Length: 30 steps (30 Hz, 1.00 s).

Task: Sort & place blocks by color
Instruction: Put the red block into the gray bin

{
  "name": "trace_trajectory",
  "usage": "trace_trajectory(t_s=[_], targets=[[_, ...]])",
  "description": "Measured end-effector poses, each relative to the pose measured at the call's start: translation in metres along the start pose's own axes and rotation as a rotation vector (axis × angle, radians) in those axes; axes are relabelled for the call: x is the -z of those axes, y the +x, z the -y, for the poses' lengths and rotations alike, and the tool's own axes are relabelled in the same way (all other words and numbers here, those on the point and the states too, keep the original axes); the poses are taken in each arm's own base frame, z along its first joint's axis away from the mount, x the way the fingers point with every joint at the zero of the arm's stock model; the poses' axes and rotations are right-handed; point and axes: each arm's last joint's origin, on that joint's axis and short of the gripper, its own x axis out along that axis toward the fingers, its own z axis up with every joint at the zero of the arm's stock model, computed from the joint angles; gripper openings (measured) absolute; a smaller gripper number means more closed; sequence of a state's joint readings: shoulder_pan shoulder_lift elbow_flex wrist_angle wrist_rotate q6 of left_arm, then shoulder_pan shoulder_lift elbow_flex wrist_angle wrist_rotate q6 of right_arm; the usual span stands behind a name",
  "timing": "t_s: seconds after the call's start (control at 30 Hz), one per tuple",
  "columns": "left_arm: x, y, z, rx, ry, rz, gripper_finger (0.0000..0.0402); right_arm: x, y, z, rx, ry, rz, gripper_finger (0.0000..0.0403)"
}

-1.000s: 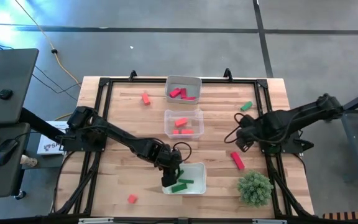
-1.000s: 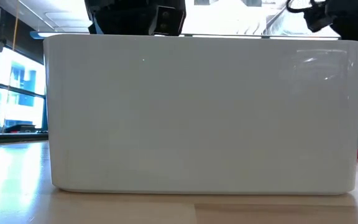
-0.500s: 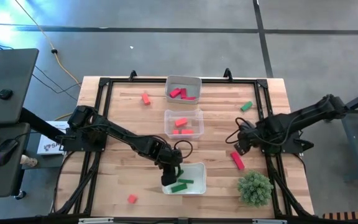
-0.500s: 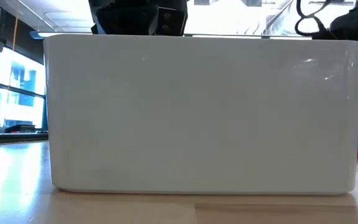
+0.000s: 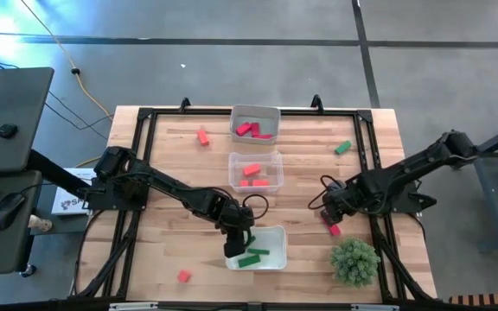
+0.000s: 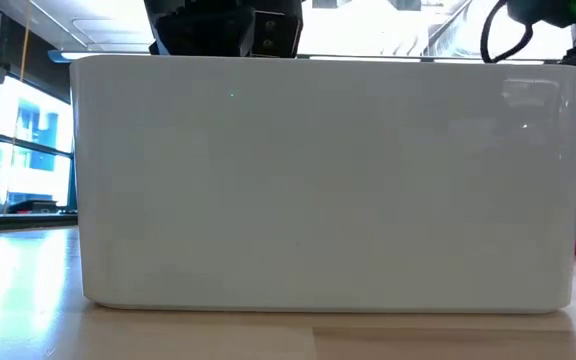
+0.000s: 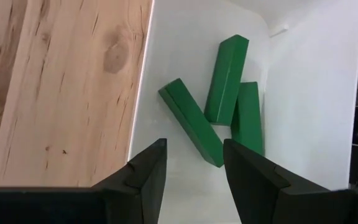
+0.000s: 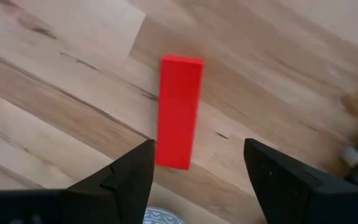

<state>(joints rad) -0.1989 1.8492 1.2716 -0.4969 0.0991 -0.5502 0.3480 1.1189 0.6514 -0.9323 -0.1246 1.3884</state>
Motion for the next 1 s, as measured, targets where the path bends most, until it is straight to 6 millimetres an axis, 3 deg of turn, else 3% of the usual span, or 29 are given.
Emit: trace_trajectory(t_s=[0.5, 1.0], targets=[[0.000, 0.000, -0.001, -0.001, 0.003, 0.001, 0.0148, 0.008, 0.035, -0.023, 0.060, -0.073, -0.040, 0.0236], [0.000, 0.000, -0.001, -0.001, 0.002, 0.000, 0.0148, 0.019, 0.067, -0.031, 0.174, -0.112, -0.090, 0.0236]])
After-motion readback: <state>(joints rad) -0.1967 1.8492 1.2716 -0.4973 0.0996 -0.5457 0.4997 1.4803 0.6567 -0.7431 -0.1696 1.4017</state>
